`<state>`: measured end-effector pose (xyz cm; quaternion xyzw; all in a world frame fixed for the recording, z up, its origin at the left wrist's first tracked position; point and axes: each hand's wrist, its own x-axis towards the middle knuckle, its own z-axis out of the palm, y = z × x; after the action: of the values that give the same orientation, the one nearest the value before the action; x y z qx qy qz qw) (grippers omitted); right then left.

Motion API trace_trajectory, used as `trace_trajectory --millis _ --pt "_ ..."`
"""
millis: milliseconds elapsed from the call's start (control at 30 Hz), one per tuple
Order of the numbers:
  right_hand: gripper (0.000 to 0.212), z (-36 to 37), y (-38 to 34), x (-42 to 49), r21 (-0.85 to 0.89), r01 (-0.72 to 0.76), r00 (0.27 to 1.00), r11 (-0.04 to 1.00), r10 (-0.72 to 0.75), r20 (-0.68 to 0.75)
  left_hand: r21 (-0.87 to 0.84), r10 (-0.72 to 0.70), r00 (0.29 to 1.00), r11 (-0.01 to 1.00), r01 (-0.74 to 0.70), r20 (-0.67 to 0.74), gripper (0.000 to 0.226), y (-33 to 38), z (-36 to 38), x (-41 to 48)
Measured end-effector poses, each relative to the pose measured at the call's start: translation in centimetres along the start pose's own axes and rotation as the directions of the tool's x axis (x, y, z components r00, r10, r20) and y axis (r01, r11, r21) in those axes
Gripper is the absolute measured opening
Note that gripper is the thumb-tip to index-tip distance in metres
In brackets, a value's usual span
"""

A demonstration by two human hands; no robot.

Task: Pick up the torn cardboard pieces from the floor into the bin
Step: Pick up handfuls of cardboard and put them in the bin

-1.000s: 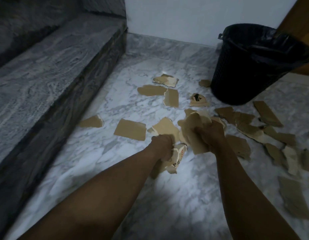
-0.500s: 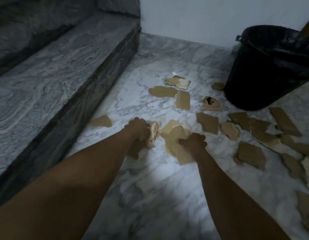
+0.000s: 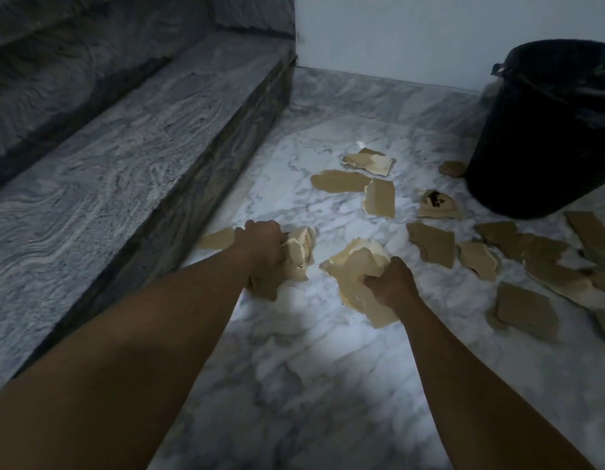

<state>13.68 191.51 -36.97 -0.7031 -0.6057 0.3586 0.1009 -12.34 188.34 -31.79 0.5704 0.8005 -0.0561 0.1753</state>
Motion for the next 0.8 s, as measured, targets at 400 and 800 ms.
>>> trace_trajectory --millis 400,800 --pt "0.075 0.1 0.0 1.0 0.045 0.01 0.997 0.999 -0.013 0.07 -0.136 -0.107 0.991 0.984 0.116 0.074 0.082 -6.0 -0.7 1.5" --pt "0.052 -6.7 4.5 -2.9 0.16 0.016 1.0 0.987 -0.013 -0.016 -0.244 0.238 0.971 0.94 -0.237 -0.026 0.051 4.7 3.3 -1.4"
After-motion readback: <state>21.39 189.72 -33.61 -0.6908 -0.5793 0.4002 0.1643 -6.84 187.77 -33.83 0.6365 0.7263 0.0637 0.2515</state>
